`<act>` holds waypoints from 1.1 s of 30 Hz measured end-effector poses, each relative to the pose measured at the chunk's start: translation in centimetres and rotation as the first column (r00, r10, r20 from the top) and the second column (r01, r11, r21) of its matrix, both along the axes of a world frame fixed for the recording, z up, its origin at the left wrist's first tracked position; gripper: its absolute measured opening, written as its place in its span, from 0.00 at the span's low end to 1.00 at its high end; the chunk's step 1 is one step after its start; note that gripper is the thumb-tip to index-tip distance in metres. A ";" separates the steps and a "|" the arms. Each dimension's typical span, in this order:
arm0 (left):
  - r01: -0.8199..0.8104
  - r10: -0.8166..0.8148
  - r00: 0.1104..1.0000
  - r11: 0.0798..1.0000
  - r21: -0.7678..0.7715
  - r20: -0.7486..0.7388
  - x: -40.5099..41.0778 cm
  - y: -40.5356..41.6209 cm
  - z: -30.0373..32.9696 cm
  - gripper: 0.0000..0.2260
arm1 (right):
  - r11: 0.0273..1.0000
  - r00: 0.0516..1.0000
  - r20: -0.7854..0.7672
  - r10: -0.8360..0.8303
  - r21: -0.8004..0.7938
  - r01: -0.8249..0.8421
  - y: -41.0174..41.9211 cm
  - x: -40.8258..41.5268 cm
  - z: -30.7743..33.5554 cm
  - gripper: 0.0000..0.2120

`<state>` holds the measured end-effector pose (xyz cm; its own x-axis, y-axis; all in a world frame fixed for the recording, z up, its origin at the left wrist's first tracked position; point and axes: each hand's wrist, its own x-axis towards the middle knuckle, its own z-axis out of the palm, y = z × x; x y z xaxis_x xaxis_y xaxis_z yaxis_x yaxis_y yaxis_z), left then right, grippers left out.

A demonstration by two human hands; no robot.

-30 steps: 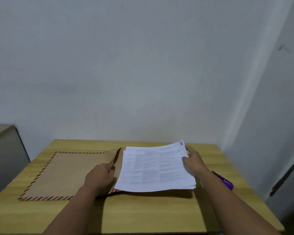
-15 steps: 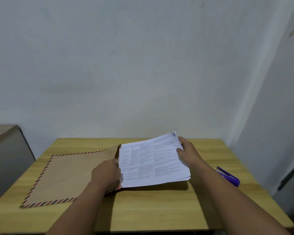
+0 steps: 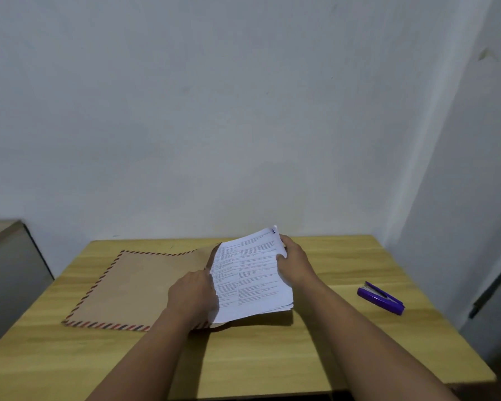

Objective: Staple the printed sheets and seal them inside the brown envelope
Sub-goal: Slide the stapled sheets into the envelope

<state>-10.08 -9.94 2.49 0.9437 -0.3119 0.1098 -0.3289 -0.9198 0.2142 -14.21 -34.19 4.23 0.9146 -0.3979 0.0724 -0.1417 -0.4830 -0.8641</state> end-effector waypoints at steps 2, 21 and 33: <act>0.013 -0.014 1.000 1.000 0.021 0.018 0.0 0.2 0.0 0.07 | 1.000 1.000 0.009 0.004 0.012 -0.004 0.8 0.2 0.0 0.27; 0.002 -0.003 0.995 1.000 0.008 0.099 0.2 -0.1 0.1 0.02 | 0.999 0.988 0.155 -0.016 -0.033 0.022 6.1 0.2 -4.1 0.28; 0.057 -0.058 0.998 0.997 0.046 0.024 0.2 -0.4 -0.2 0.08 | 0.989 0.991 0.074 0.108 -0.113 -0.099 8.2 2.4 -5.6 0.22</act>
<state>-9.91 -10.32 2.33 0.9212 -0.3708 0.1180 -0.3863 -0.9077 0.1635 -11.78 -26.00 -1.41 0.9400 -0.2873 0.1841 -0.0192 -0.5832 -0.8121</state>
